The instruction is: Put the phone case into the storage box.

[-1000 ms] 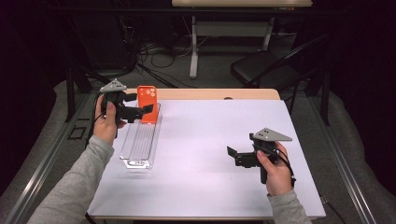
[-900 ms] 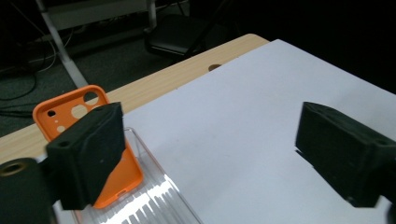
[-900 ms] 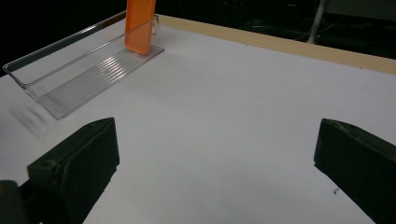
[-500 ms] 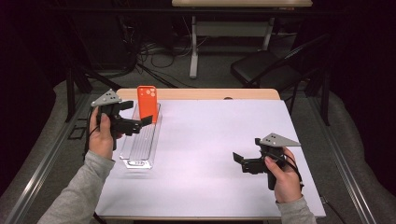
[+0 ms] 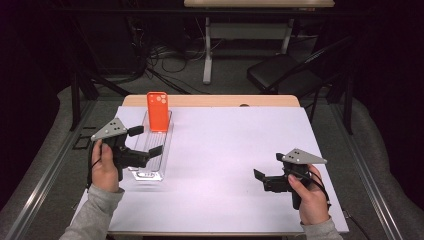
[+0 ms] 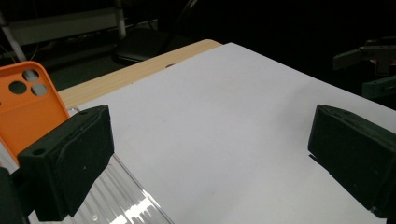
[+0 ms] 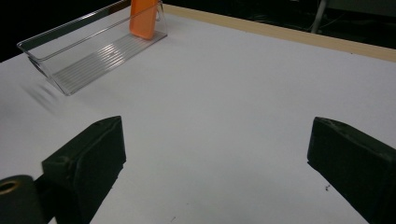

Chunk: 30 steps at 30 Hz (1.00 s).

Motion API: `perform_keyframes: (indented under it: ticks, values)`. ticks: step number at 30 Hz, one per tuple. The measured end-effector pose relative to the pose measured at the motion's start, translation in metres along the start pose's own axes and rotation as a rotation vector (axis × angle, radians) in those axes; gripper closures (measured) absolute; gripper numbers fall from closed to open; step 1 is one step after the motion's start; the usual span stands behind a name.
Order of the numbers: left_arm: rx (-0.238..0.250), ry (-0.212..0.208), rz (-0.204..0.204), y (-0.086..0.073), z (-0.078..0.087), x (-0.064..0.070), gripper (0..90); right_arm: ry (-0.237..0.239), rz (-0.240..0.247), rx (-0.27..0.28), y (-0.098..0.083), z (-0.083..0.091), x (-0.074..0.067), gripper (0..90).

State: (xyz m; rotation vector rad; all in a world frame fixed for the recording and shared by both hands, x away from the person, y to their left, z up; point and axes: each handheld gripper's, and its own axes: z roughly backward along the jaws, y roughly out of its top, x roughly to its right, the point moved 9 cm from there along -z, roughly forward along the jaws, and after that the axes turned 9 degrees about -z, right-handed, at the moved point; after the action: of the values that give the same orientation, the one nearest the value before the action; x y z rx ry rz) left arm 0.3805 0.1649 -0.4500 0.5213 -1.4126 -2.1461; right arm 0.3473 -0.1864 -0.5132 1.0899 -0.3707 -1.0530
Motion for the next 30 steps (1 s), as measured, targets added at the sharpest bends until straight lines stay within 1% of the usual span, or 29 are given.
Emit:
perform_keyframes:
  ticks: [1, 2, 3, 4, 6, 8, 11, 13, 15, 18, 20, 23, 24, 25, 26, 27, 30]
  values:
    - [0.0, 0.0, 0.0, 0.0, 0.0, 0.0, 0.7, -0.002, -0.001, 0.005, -0.001, 0.0, 0.001, 5.0]
    - [0.012, 0.009, 0.003, -0.006, 0.003, 0.001, 0.6, -0.001, -0.001, 0.003, -0.002, 0.001, 0.001, 5.1]
    - [0.012, 0.01, 0.006, -0.009, 0.004, 0.001, 0.7, 0.0, -0.001, 0.002, -0.003, 0.001, 0.002, 5.1]
    - [0.013, 0.014, 0.01, -0.013, 0.004, 0.002, 0.7, -0.002, -0.01, -0.003, -0.005, 0.001, 0.002, 5.1]
    - [0.006, 0.023, 0.014, -0.019, 0.004, 0.001, 0.7, -0.011, -0.006, -0.005, -0.008, 0.001, 0.005, 5.7]
    - [0.004, 0.034, 0.029, -0.025, 0.004, 0.0, 0.7, -0.019, -0.009, -0.014, -0.012, 0.002, 0.007, 6.0]
    - [0.006, 0.032, 0.026, -0.032, 0.003, 0.001, 0.7, -0.03, -0.005, -0.008, -0.017, 0.001, 0.011, 6.0]
    - [0.008, 0.04, 0.028, -0.036, 0.002, 0.001, 0.7, -0.043, 0.001, -0.01, -0.02, 0.001, 0.014, 6.0]
    - [0.014, 0.043, 0.029, -0.039, 0.002, 0.0, 0.7, -0.044, 0.008, -0.01, -0.023, 0.0, 0.016, 5.9]
    - [0.019, 0.045, 0.035, -0.044, 0.001, -0.001, 0.7, -0.041, 0.002, -0.003, -0.026, 0.0, 0.017, 5.7]
    - [0.019, 0.045, 0.042, -0.047, 0.001, -0.001, 0.7, -0.042, -0.007, -0.01, -0.028, 0.0, 0.017, 5.7]
    - [0.017, 0.048, 0.038, -0.052, 0.0, -0.001, 0.7, -0.038, -0.008, -0.01, -0.03, -0.001, 0.017, 5.7]
    - [0.017, 0.048, 0.038, -0.052, 0.0, -0.001, 0.7, -0.04, 0.003, -0.008, -0.031, -0.002, 0.017, 5.7]
    - [0.016, 0.048, 0.045, -0.055, 0.0, -0.002, 0.7, -0.043, -0.001, -0.004, -0.031, -0.002, 0.017, 5.7]
    - [0.018, 0.045, 0.049, -0.057, -0.001, -0.002, 0.7, -0.047, 0.007, -0.005, -0.032, -0.003, 0.018, 5.7]
    - [0.007, 0.05, 0.048, -0.06, -0.001, -0.002, 0.7, -0.05, 0.009, -0.004, -0.033, -0.003, 0.018, 5.6]
    - [0.003, 0.055, 0.052, -0.064, -0.001, -0.003, 0.7, -0.058, 0.022, 0.007, -0.035, -0.006, 0.02, 4.9]
